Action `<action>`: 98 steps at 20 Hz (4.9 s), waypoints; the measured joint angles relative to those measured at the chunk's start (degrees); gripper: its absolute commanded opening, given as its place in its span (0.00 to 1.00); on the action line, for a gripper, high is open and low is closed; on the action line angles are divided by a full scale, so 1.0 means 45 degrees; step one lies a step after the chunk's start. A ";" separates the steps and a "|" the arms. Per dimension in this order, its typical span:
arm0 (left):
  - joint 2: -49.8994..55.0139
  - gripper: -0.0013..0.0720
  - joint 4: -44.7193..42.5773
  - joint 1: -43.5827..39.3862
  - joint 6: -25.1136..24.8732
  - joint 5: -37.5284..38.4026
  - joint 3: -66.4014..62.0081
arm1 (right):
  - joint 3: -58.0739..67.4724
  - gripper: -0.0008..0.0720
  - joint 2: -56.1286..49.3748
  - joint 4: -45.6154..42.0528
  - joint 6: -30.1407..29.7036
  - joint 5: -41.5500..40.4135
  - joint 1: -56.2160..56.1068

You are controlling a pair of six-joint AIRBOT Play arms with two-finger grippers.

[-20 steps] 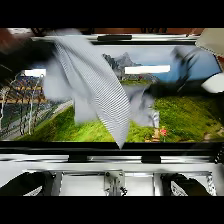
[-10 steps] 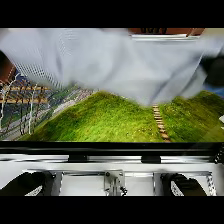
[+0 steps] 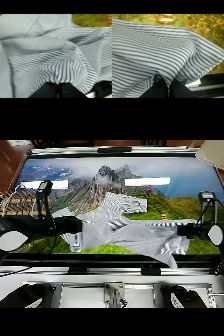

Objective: Fold the shirts.

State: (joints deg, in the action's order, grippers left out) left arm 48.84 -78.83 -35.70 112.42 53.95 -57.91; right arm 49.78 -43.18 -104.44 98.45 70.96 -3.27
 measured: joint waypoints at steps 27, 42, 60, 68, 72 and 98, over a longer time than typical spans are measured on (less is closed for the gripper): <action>0.4085 1.00 0.0656 0.5168 -0.4469 0.1443 -0.0525 | 0.2137 0.79 -0.1394 0.7490 0.0879 -0.0894 -0.4517; 0.7970 0.83 0.5693 0.5702 -0.6358 -0.2540 -0.0554 | 0.2084 0.79 -0.4070 0.7407 -0.0296 -0.2181 -1.0676; 0.7121 0.93 0.5003 0.6669 -0.8233 0.1224 -0.1243 | 0.2113 0.79 -0.5833 0.3196 -0.0947 -0.3351 -1.3265; 0.8165 0.93 0.6144 0.5775 -0.8456 -0.1875 -0.1253 | 0.2113 0.69 -0.6441 0.2618 -0.0937 -0.3084 -1.3289; 0.8471 0.93 0.6319 0.5518 -0.9073 -0.2861 -0.1258 | 0.2113 0.60 -0.6479 0.2599 -0.0923 -0.2783 -1.3289; 0.2574 0.09 0.6912 0.5469 -0.9126 -0.3857 -1.0720 | 1.1327 0.14 -0.2798 -0.5736 0.1821 -0.5149 -1.1803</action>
State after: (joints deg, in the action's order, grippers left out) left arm 60.42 -47.72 -11.09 71.35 36.60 -106.15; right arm 100.75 -55.77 -130.26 106.65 47.79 -56.38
